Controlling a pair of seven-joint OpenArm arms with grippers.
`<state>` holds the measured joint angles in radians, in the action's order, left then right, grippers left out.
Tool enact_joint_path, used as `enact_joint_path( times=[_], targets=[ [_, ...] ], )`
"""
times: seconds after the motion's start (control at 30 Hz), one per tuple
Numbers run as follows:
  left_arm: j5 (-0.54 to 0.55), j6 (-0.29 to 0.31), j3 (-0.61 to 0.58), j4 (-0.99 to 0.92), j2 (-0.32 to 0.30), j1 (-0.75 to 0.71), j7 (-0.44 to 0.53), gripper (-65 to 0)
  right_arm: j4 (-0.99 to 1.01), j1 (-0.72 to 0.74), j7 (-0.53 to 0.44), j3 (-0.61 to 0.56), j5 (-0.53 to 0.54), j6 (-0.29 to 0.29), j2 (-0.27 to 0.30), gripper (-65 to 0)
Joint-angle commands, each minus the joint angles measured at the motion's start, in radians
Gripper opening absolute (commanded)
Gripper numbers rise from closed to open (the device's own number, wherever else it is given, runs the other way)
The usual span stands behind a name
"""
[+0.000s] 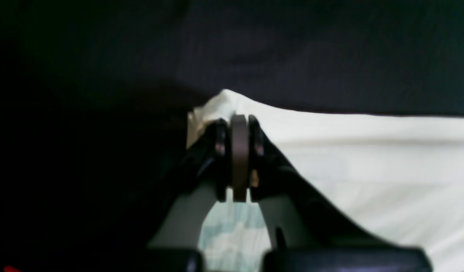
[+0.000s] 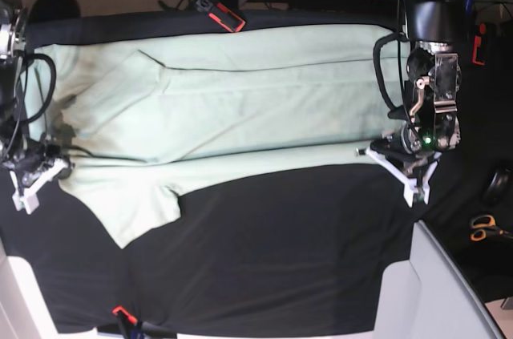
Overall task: Fold the T-shirt properly
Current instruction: 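Drag the hem corners with both grippers over toward the shoulder edge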
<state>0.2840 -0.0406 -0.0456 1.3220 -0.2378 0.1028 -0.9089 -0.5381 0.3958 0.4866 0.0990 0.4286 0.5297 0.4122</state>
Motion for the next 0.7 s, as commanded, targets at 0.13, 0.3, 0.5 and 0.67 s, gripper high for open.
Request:
enact_joint_path(
  times=[0.13,0.3,0.5,0.67],
  targets=[
    [-0.012,-0.003,0.005,0.012,-0.022,-0.025,0.012,-65.0,-0.104,-0.034,0.002,0.008,0.016,0.0,0.017,-64.3],
    [-0.012,-0.003,0.002,0.012,-0.024,-0.036,0.014,-65.0,-0.138,-0.039,0.079,0.028,0.017,0.0,0.014,-59.8],
    [-0.012,-0.003,-0.003,0.012,-0.024,-0.054,0.014,-65.0,-0.244,-0.076,0.156,0.184,0.016,0.0,0.011,-32.9],
    [-0.012,-0.003,-0.003,0.012,-0.024,-0.056,0.015,-65.0,-0.35,-0.091,0.176,0.21,0.013,0.0,0.011,-23.8]
  ],
)
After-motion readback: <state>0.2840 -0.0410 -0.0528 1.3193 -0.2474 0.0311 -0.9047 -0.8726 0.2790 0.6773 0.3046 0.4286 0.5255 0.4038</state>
